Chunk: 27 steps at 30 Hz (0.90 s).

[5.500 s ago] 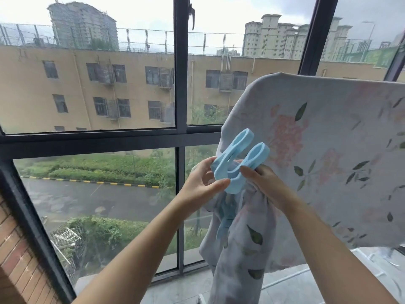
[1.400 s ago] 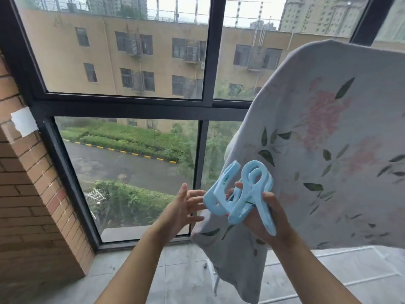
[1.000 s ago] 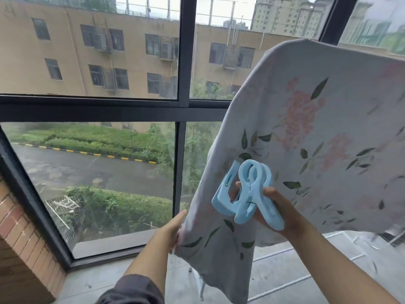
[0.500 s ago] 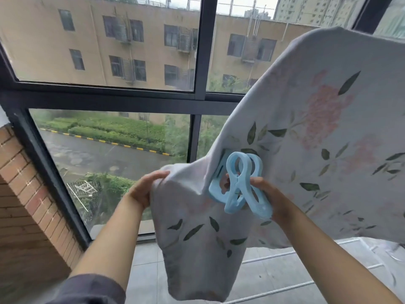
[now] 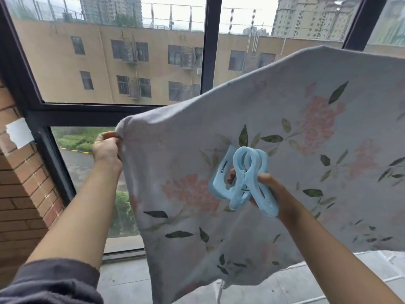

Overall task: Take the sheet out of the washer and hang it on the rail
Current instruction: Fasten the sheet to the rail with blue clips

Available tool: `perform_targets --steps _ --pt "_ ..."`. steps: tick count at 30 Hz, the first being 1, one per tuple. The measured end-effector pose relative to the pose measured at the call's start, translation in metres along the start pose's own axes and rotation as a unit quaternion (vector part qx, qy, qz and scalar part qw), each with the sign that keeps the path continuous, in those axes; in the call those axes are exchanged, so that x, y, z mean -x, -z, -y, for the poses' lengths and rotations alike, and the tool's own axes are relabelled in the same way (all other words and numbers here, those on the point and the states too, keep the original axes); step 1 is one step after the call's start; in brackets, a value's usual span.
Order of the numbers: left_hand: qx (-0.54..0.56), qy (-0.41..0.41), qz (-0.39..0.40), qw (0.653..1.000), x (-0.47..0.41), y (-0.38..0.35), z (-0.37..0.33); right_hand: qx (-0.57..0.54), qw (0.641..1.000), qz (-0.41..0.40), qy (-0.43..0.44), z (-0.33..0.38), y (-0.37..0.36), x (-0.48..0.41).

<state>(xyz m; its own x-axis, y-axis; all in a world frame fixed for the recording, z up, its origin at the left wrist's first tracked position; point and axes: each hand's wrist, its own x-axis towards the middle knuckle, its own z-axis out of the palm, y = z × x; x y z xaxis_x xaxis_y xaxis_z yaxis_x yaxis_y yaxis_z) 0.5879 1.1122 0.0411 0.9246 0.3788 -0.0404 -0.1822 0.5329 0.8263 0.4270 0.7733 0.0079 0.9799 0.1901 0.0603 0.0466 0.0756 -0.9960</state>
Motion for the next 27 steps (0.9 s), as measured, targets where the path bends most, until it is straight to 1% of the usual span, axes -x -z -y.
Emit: perform_targets --steps 2,4,6,8,9,10,11,12,13,14,16,18,19,21,24,27 --pt "-0.094 -0.012 0.01 0.995 0.001 -0.002 0.006 -0.006 1.0 0.001 0.004 -0.001 -0.005 -0.001" --pt "-0.162 -0.009 0.021 0.987 0.002 0.0 0.015 -0.012 1.0 0.007 0.004 0.0 -0.011 -0.002" --pt "-0.195 0.036 0.021 0.98 0.006 0.003 0.022 -0.008 1.0 0.008 0.001 0.001 -0.017 -0.005" --pt "-0.222 0.09 0.05 0.969 0.021 0.004 0.032 -0.005 1.0 0.004 -0.001 -0.001 -0.019 -0.006" --pt "-0.257 0.093 0.065 0.96 0.033 0.003 0.038 -0.012 1.0 0.002 -0.001 -0.003 -0.02 -0.006" --pt "-0.282 0.076 0.076 0.953 0.048 0.002 0.043 -0.015 1.0 0.004 0.0 -0.005 -0.021 -0.004" --pt "-0.283 0.053 0.1 0.952 0.063 0.001 0.049 -0.019 1.0 0.004 -0.003 -0.007 -0.023 -0.003" --pt "-0.274 0.048 0.146 0.949 0.079 -0.002 0.055 -0.022 1.0 0.005 -0.007 -0.009 -0.024 -0.003" --pt "-0.263 0.066 0.207 0.94 0.094 -0.006 0.06 -0.032 0.999 0.013 -0.013 -0.011 -0.025 -0.002" --pt "-0.261 0.094 0.269 0.922 0.108 -0.01 0.065 -0.04 0.999 0.026 -0.017 -0.012 -0.028 -0.003" --pt "-0.287 0.164 0.366 0.87 0.13 -0.018 0.075 -0.043 0.998 0.042 -0.029 -0.016 -0.029 -0.001" --pt "-0.328 0.2 0.421 0.822 0.145 -0.024 0.084 -0.037 0.997 0.058 -0.04 -0.021 -0.027 0.002" --pt "-0.343 0.206 0.432 0.809 0.15 -0.025 0.088 -0.036 0.997 0.058 -0.046 -0.024 -0.024 0.003" --pt "-0.346 0.218 0.437 0.801 0.158 -0.027 0.098 -0.038 0.998 0.034 -0.043 -0.027 -0.013 0.011" --pt "-0.331 0.231 0.446 0.799 0.166 -0.031 0.11 -0.028 0.999 -0.022 -0.016 -0.029 0.0 0.021" --pt "-0.31 0.201 0.456 0.81 0.183 -0.05 0.12 -0.041 0.997 -0.071 0.012 -0.026 0.015 0.037"
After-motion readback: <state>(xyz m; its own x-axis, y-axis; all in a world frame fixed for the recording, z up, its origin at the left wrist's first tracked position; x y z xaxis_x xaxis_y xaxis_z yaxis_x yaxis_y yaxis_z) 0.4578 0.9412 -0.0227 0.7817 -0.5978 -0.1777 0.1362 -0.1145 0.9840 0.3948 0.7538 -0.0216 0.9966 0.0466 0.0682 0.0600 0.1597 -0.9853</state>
